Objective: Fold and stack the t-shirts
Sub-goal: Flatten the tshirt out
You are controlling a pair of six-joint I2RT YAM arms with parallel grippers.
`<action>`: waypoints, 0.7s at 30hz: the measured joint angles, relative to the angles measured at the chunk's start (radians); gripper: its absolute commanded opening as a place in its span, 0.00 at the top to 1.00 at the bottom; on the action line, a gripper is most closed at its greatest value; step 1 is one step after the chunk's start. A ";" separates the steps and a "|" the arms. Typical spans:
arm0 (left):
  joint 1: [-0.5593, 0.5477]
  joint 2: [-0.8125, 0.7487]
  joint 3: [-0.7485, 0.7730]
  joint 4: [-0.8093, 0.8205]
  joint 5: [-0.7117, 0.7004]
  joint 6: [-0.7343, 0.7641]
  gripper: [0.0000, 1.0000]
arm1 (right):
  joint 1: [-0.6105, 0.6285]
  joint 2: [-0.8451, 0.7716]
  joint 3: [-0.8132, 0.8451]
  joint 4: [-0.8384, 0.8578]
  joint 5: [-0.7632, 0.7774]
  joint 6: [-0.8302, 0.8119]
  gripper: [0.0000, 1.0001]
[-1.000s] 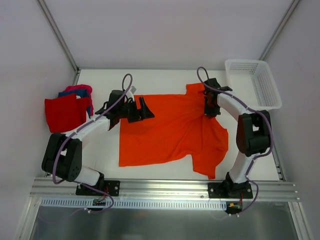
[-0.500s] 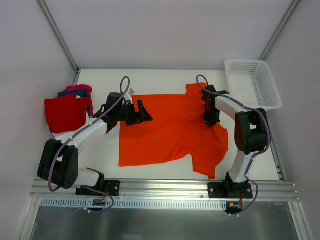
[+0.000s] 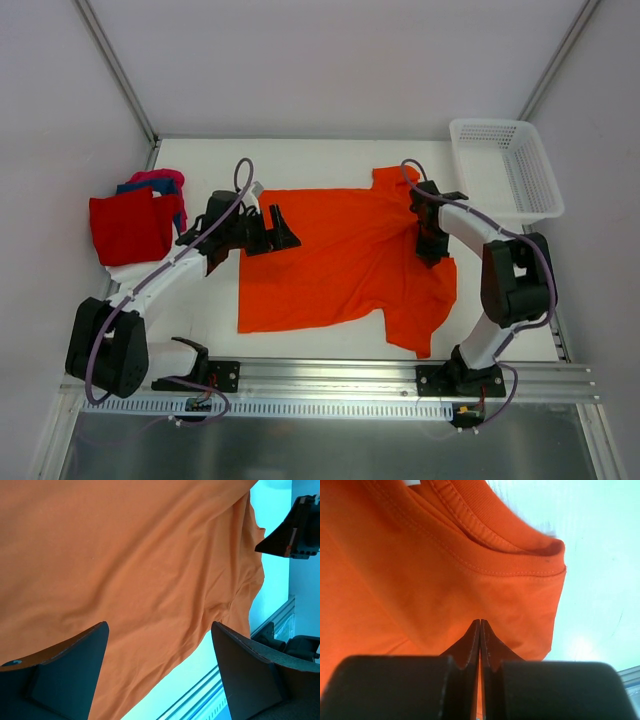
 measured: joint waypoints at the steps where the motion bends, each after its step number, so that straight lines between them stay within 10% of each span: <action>1: 0.000 -0.005 -0.003 -0.005 0.000 0.000 0.15 | 0.001 -0.012 -0.006 0.002 -0.001 0.000 1.00; 21: 0.000 -0.232 -0.064 -0.056 0.038 -0.001 0.11 | 0.003 -0.465 -0.208 0.162 -0.237 -0.055 0.97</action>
